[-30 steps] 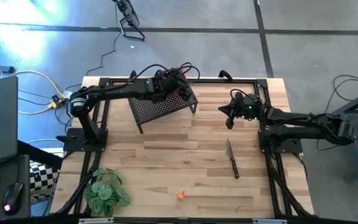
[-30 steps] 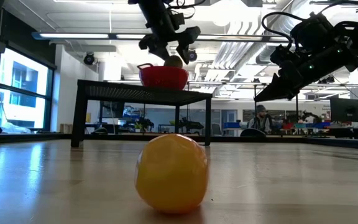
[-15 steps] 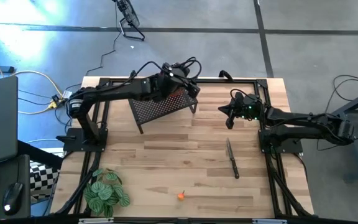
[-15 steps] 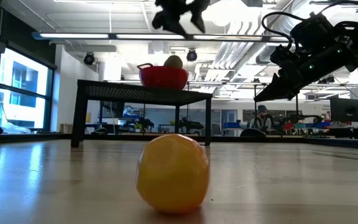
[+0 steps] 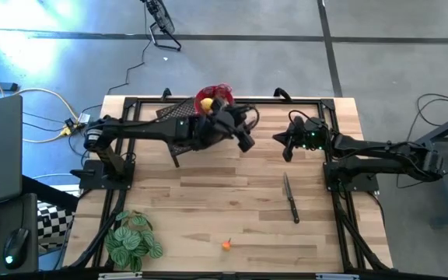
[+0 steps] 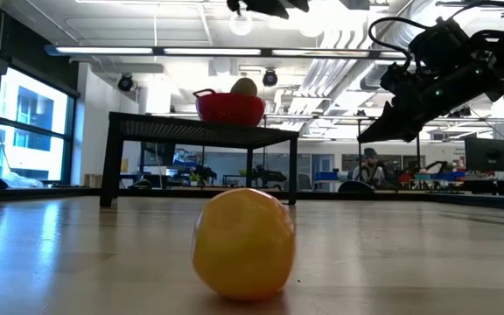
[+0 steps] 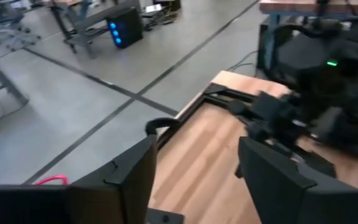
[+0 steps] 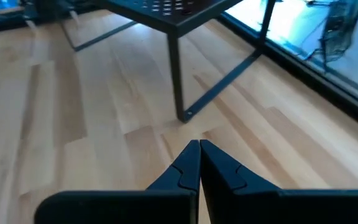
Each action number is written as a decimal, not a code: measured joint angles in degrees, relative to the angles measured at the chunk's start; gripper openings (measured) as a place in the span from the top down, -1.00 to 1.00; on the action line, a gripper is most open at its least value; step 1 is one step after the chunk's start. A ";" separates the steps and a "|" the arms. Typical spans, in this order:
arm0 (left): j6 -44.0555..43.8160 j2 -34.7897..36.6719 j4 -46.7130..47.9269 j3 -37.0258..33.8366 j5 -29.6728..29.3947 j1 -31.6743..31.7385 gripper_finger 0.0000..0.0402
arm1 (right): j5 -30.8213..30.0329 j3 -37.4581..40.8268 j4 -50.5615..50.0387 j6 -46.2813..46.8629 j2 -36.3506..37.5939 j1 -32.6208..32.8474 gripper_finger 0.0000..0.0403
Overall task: Pick & Place Fruit
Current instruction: Put the pear into the red strainer bowl on the shelf
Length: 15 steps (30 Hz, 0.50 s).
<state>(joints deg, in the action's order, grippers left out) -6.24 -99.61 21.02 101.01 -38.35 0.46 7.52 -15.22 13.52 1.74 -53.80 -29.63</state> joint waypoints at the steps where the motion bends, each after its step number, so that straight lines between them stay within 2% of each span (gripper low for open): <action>1: 0.00 0.00 0.09 0.00 0.00 -0.63 -0.05 | 0.82 0.00 -0.02 0.15 0.00 0.00 0.99; 7: -2.00 0.00 0.14 -0.02 0.06 -4.34 0.13 | 6.67 0.00 -0.02 1.98 0.00 0.02 0.99; 15: -7.60 0.00 -0.30 -1.88 0.39 -10.18 0.22 | 10.83 0.00 -0.02 3.21 0.00 0.02 0.99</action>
<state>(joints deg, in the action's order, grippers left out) -13.84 -99.61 20.73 99.13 -37.96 -9.72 18.35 -15.22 13.50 4.95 -53.80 -29.61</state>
